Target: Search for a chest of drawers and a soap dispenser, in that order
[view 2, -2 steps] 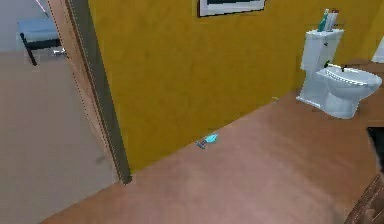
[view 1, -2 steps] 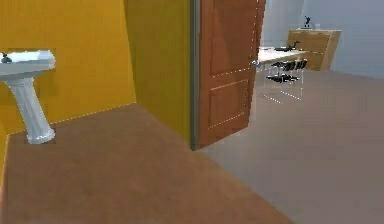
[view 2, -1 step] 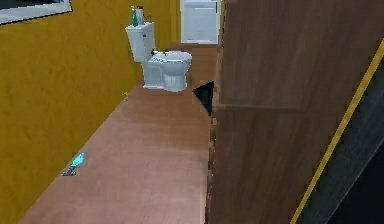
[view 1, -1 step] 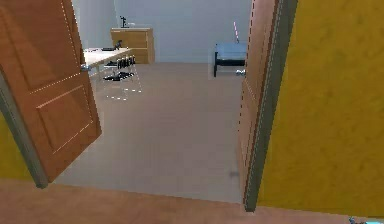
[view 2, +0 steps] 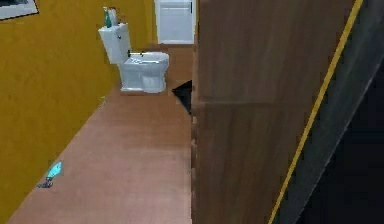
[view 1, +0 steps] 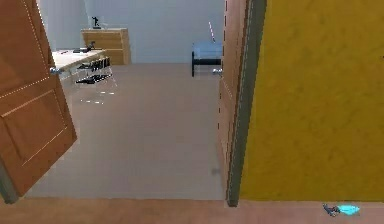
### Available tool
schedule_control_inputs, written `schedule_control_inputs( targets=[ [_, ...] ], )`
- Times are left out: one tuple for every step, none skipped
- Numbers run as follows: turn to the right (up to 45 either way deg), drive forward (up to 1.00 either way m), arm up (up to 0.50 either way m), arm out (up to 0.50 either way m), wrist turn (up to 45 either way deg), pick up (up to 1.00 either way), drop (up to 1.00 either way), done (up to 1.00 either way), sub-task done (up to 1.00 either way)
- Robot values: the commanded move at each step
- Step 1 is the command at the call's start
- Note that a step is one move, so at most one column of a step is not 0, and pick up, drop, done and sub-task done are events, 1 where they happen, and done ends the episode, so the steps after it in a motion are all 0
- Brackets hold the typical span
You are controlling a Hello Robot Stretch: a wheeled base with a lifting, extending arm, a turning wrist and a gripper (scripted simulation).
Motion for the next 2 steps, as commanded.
schedule_control_inputs(
  targets=[
    [0.0,0.10,0.00,0.00,0.0,0.00,0.00,0.00,0.00],
    [-45.0,0.00,0.00,0.00,0.0,0.00,0.00,0.00,0.00]
  ],
)
